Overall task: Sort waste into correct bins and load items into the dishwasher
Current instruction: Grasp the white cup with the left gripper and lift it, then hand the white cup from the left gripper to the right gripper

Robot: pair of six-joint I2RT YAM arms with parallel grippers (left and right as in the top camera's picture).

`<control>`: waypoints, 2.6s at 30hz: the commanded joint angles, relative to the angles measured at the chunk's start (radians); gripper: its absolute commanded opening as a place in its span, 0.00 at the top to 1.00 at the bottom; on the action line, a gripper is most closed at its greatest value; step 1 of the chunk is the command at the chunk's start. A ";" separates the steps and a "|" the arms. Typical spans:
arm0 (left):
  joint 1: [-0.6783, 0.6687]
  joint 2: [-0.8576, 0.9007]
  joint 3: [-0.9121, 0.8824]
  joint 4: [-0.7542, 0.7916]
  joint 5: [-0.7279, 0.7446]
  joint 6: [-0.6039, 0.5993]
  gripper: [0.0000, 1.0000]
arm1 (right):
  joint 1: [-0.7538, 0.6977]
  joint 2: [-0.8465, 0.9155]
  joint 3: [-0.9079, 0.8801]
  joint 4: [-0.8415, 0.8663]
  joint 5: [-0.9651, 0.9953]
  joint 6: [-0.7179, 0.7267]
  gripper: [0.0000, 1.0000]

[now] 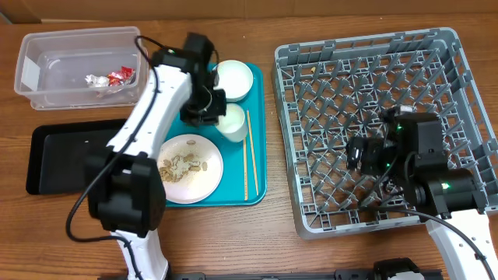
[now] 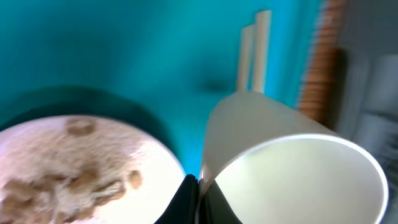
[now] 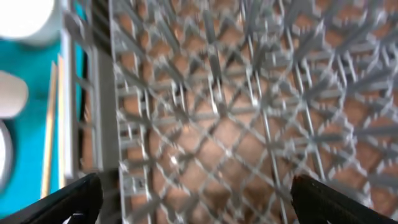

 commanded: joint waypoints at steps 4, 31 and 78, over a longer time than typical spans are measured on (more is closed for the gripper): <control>0.023 -0.053 0.034 -0.029 0.863 0.336 0.96 | -0.002 0.053 0.027 0.230 -0.307 0.006 0.00; -0.071 -0.053 0.034 0.021 1.112 0.278 0.96 | -0.002 0.204 0.027 0.555 -1.001 -0.121 0.00; -0.055 -0.053 0.034 0.000 1.022 0.271 0.96 | -0.002 0.245 0.027 0.766 -1.175 -0.098 0.35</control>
